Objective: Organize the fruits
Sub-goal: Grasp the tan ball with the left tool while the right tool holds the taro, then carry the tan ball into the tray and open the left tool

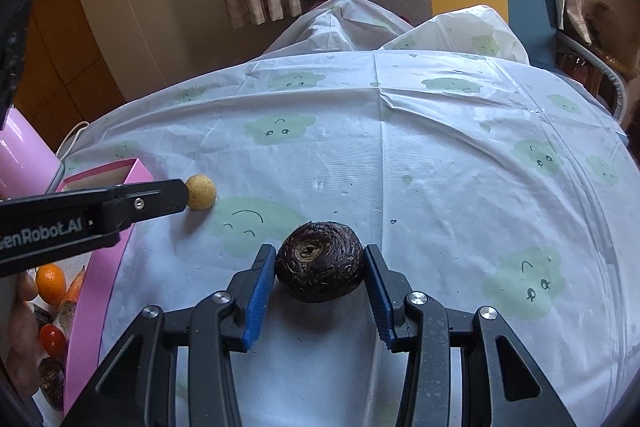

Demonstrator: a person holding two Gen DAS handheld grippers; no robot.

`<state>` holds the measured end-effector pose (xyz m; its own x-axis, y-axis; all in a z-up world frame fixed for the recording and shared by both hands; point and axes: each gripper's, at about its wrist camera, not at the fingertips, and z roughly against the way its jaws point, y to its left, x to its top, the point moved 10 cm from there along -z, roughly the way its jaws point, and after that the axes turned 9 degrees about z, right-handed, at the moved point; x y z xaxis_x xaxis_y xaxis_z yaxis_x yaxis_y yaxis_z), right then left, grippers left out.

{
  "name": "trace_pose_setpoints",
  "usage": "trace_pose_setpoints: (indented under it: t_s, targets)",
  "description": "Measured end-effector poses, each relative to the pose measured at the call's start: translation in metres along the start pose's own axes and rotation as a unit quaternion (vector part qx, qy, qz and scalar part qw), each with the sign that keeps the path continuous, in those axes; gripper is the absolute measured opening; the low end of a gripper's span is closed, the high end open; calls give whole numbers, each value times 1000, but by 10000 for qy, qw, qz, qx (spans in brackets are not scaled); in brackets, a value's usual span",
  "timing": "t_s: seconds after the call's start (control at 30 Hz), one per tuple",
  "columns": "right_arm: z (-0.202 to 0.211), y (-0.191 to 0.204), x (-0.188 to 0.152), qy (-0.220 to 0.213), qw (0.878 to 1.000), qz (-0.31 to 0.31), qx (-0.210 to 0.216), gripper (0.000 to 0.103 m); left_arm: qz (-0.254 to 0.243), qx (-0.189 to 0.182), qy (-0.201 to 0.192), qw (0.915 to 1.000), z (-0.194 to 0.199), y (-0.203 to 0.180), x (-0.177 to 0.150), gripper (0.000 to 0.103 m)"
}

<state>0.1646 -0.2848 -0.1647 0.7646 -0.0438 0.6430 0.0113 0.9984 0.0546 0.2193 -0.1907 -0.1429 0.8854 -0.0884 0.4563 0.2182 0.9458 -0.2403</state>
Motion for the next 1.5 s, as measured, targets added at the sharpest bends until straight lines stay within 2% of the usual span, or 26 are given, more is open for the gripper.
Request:
trace_pose_setpoints:
  t_s: [0.23,0.27,0.3,0.37,1.07,1.5]
  targets:
    - [0,1,0,-12,10000,11,-17,45,123,126,213,9996,-29,5,2,36]
    - [0,0,0,-14,10000,12,-19,45,135,171,218,9995,-32,7,2,29]
    - [0,0,0,-19,10000,12,-27,45,100,206,145,9996,-31,8,4,26]
    - [0,0,0,-32,10000,2,-19,44,104,156,153,9997,-29,9,2,26]
    - [-3,0,-2,15,10000,-19,14,45,-148,-48,-439,9989,54,-2,-27,25]
    - [-4,2,-3,83,9995,209,-209,45,3,-138,-750,9971,103,17,-43,25]
